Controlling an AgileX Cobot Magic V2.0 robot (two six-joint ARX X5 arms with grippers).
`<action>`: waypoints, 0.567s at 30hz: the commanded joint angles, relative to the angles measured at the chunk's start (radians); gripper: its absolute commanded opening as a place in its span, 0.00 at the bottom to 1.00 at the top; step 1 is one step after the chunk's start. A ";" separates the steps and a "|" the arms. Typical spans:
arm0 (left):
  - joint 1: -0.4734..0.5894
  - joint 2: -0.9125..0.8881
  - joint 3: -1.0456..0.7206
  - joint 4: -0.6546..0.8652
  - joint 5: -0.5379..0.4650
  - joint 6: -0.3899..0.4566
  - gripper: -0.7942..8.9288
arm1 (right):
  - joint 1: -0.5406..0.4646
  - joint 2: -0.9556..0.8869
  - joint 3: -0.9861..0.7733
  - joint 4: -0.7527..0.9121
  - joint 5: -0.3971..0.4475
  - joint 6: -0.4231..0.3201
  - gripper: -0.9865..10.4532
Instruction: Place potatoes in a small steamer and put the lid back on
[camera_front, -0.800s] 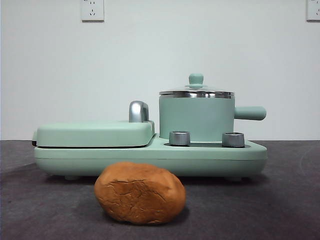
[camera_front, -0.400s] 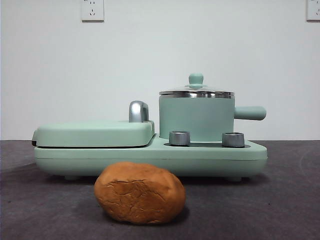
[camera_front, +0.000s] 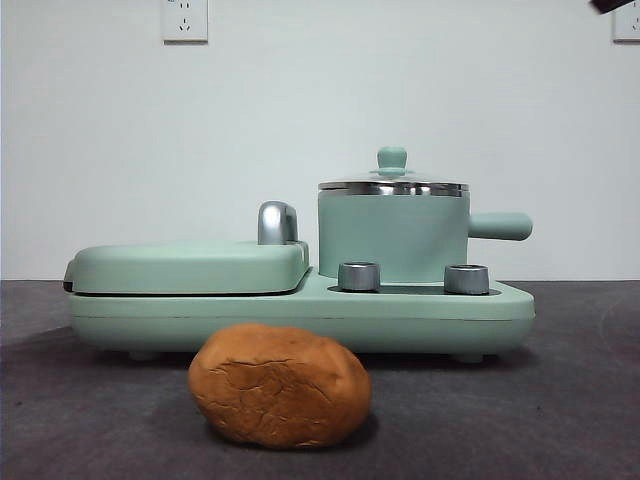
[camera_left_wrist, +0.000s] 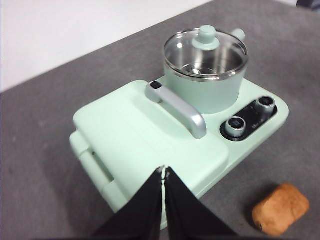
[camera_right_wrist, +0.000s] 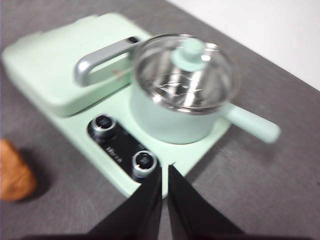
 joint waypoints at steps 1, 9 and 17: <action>-0.051 0.020 0.016 0.003 -0.035 0.058 0.09 | 0.059 0.025 0.022 0.009 0.031 -0.058 0.10; -0.116 0.030 0.016 0.011 -0.040 0.044 0.43 | 0.099 0.036 0.022 0.014 0.037 -0.084 0.26; -0.121 0.031 0.016 0.016 -0.040 0.014 0.43 | 0.099 0.035 0.022 0.018 0.080 -0.075 0.31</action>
